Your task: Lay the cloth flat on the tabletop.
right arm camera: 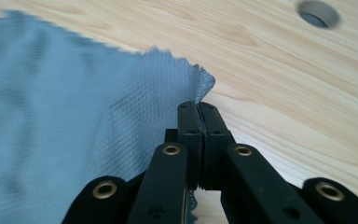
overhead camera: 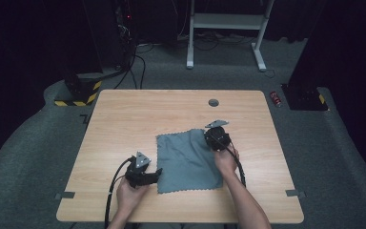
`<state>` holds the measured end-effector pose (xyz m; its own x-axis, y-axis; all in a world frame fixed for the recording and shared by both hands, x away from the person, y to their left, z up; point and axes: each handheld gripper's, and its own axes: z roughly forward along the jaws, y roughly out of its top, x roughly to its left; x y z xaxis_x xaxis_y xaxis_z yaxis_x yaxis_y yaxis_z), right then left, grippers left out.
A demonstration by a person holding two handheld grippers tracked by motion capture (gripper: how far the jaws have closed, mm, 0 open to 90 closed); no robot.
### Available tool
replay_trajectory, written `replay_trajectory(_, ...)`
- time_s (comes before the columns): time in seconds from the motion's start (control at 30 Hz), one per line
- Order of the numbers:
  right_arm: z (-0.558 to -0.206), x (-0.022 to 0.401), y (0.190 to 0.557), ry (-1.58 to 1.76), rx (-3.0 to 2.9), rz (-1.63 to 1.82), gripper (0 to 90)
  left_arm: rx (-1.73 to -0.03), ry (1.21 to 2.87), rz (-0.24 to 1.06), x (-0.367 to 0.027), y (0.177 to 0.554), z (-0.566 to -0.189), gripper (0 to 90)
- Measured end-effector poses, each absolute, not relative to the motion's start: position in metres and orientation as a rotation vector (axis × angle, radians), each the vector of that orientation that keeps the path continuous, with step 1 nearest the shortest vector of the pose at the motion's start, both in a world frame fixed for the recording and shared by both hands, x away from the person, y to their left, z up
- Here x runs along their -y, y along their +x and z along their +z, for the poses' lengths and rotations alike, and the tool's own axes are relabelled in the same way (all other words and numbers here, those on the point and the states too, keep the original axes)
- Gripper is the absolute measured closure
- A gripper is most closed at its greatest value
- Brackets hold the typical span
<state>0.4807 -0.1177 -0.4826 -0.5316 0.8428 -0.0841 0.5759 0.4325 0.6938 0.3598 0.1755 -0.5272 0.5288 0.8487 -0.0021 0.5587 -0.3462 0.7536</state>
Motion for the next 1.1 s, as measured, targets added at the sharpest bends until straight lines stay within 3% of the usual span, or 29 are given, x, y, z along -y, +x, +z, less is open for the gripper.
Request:
replay_trajectory(0.17,-0.499,0.130,0.495,1.281,-2.256,0.776,88.2,-1.139,2.049,0.516,-0.175,0.360,-0.527,30.9)
replay_trajectory(0.27,-0.508,0.133,0.501,1.325,-2.253,0.744,80.8,-1.141,2.048,0.515,-0.175,0.360,-0.527,30.8)
replay_trajectory(0.43,-0.502,0.137,0.495,1.322,-2.236,0.796,77.2,-1.143,2.047,0.518,-0.175,0.359,-0.527,30.8)
replay_trajectory(0.6,-0.490,0.145,0.468,1.230,-2.254,0.861,76.2,-1.148,2.044,0.518,-0.176,0.359,-0.527,32.0)
replay_trajectory(0.8,-0.494,0.160,0.430,1.179,-2.329,0.910,76.1,-1.151,2.036,0.462,-0.175,0.352,-0.522,42.8)
replay_trajectory(1.1,-0.506,0.173,0.369,1.118,-2.382,0.948,73.7,-1.027,2.129,0.446,-0.147,0.322,-0.514,47.1)
